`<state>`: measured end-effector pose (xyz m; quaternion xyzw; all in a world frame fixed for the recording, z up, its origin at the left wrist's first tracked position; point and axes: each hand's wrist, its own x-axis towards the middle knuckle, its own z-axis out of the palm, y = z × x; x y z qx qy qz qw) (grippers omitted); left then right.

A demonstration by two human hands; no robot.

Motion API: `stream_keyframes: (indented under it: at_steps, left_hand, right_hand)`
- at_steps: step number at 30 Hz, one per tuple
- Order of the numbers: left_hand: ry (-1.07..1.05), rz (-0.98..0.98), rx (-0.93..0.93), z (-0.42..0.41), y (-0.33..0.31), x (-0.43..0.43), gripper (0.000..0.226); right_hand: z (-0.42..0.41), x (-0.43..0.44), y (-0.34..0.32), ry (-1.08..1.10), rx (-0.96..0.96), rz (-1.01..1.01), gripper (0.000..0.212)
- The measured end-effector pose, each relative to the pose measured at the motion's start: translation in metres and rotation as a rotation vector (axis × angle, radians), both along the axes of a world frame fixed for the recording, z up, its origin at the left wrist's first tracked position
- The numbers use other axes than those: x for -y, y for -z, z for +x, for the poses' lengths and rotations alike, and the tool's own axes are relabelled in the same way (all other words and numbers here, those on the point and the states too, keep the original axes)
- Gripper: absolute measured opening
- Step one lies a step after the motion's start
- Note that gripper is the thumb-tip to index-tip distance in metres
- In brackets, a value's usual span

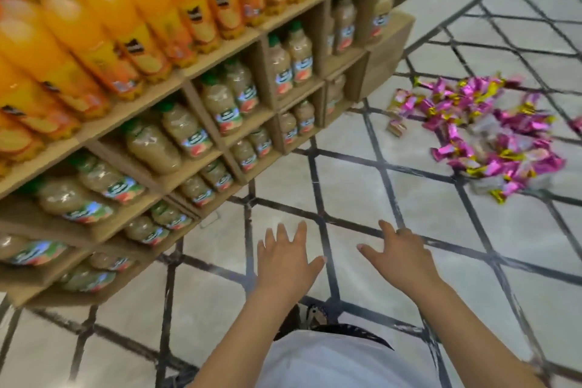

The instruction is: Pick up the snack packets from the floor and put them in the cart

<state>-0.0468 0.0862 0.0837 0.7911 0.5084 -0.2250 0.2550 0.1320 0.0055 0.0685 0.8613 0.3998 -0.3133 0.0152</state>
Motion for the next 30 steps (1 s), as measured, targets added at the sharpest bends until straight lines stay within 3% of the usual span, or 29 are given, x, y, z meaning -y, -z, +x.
stream_keyframes:
  at_steps: [9,21,30]
  left_hand:
    - [0.243,-0.031,-0.015,0.116,0.012,-0.070,0.080]
    - [0.610,-0.001,-0.040,0.347,0.015,-0.227,0.081]
    - [0.848,0.003,-0.020,0.540,0.038,-0.222,0.083]
  right_hand:
    - [0.093,-0.020,0.021,0.289,-0.113,0.000,0.070]
    - [0.279,-0.117,0.022,0.570,-0.088,0.001,0.067]
    - [0.413,-0.074,0.044,0.888,-0.146,-0.027,0.069]
